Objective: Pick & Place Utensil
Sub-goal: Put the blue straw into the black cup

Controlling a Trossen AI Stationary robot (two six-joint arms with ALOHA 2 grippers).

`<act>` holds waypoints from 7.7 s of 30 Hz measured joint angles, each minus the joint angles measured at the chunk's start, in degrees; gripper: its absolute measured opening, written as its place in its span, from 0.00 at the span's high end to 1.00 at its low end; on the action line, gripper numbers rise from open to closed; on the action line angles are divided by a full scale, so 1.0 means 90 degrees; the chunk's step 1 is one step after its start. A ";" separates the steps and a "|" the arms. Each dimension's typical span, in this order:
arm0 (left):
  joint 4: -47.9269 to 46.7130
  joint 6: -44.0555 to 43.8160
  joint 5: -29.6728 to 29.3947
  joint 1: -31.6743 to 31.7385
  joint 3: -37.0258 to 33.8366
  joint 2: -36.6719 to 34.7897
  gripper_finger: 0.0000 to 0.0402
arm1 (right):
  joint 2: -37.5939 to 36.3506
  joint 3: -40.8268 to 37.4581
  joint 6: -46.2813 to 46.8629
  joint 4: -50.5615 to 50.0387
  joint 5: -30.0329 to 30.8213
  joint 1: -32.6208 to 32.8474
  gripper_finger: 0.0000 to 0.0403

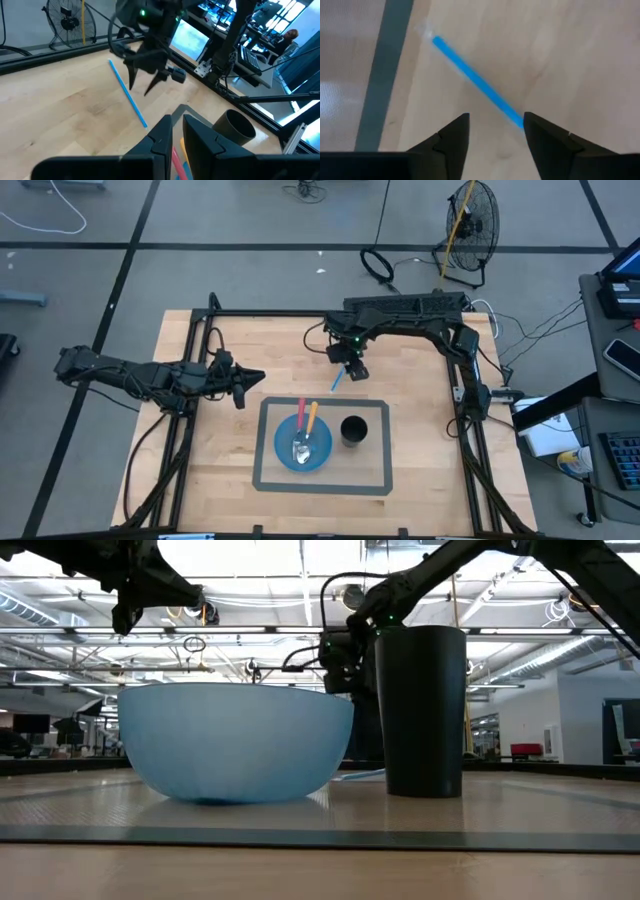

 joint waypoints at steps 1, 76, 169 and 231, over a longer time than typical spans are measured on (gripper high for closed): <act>0.0000 -0.0002 0.0000 0.0000 0.0000 0.0000 0.88 | 0.0000 -0.0071 -0.0006 -0.0003 -0.0001 0.0018 0.53; 0.0423 -0.0381 0.0231 -0.0002 0.0000 0.0886 0.88 | 0.0250 -0.0700 -0.0012 0.1261 0.1105 0.1251 0.64; 0.1115 0.0736 0.0059 -0.0027 0.0001 0.0886 0.88 | -0.5156 -0.0726 0.5479 0.4482 0.1146 0.2912 1.00; 0.1226 0.0653 0.0002 0.0406 0.0001 0.0886 0.88 | -0.6049 -0.8048 0.6421 1.2039 0.3632 0.4417 1.00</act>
